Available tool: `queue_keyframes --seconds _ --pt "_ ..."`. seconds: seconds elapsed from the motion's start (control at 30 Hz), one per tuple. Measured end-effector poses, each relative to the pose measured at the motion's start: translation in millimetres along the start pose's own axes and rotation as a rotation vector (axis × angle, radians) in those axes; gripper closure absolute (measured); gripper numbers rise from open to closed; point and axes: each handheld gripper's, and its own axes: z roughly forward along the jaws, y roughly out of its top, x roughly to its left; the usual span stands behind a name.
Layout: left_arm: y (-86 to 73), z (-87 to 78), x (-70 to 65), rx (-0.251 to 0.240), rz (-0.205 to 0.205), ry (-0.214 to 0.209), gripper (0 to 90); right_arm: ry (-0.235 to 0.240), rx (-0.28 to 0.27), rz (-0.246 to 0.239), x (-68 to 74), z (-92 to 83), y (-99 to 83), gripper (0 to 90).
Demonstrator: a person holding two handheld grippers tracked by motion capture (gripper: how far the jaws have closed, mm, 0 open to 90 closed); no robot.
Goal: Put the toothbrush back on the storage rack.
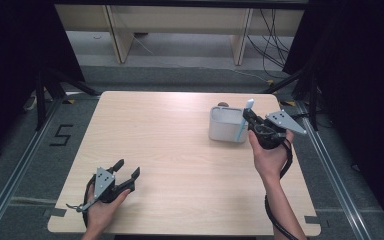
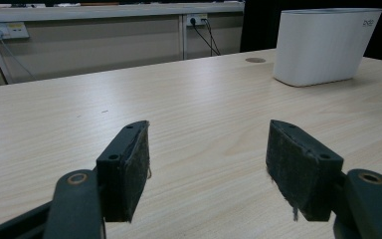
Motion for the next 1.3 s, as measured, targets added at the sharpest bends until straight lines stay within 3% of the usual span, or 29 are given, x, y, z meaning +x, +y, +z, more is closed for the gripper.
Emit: queue_keyframes --seconds 0.47,0.5,0.57,0.73,0.93,1.3 --pt "0.1 -0.2 0.3 0.002 -0.003 -0.002 33.4 -0.026 -0.001 0.003 -7.5 4.9 6.1 86.2" --pt "-0.2 0.6 0.3 -0.006 -0.003 0.000 33.4 -0.029 -0.012 -0.012 -9.1 5.9 6.3 86.2" --pt "-0.6 1.5 0.8 -0.017 -0.005 -0.008 33.4 -0.026 0.000 0.003 -9.3 6.1 7.1 86.2" --pt "-0.1 0.4 0.4 -0.003 -0.005 -0.001 33.5 -0.041 -0.014 -0.024 -13.3 7.9 9.6 86.2" --pt "-0.6 1.6 0.8 -0.019 -0.006 -0.007 33.5 -0.041 -0.014 0.001 -14.5 9.6 14.0 86.2" --pt "-0.7 1.6 0.7 -0.021 -0.007 -0.008 33.5 -0.057 -0.028 -0.012 -18.4 11.1 25.3 86.2"
